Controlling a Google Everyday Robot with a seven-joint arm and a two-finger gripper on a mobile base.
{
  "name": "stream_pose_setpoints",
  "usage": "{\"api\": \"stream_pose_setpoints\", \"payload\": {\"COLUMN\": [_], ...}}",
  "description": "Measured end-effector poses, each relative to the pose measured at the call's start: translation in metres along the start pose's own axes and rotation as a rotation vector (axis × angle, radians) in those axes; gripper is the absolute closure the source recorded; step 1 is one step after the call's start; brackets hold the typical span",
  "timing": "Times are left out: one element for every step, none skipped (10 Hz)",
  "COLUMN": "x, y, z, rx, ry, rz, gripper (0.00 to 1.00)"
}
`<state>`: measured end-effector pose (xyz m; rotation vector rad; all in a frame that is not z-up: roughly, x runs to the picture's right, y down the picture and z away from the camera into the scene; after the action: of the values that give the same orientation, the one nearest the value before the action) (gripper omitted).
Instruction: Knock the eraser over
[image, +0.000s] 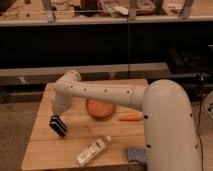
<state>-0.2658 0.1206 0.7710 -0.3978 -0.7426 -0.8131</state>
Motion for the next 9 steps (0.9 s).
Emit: {"api": "stream_pose_setpoints", "payload": {"x": [-0.0007, -0.0012, -0.0016, -0.002, -0.0025, -0.0027, -0.0029, -0.003, -0.0033], "y": [0.0002, 0.0004, 0.0008, 0.0013, 0.0015, 0.0017, 0.0023, 0.0026, 0.0031], "z": [-0.0001, 0.0, 0.0005, 0.0006, 0.0007, 0.0008, 0.001, 0.001, 0.0014], "rx": [0.0, -0.001, -0.002, -0.003, -0.004, -0.004, -0.005, -0.006, -0.007], "ry": [-0.002, -0.003, -0.005, -0.007, -0.008, -0.009, -0.012, -0.014, -0.016], "rz": [0.0, 0.001, 0.002, 0.002, 0.003, 0.004, 0.005, 0.006, 0.006], "gripper": [0.95, 0.95, 0.95, 0.95, 0.95, 0.95, 0.95, 0.95, 0.95]}}
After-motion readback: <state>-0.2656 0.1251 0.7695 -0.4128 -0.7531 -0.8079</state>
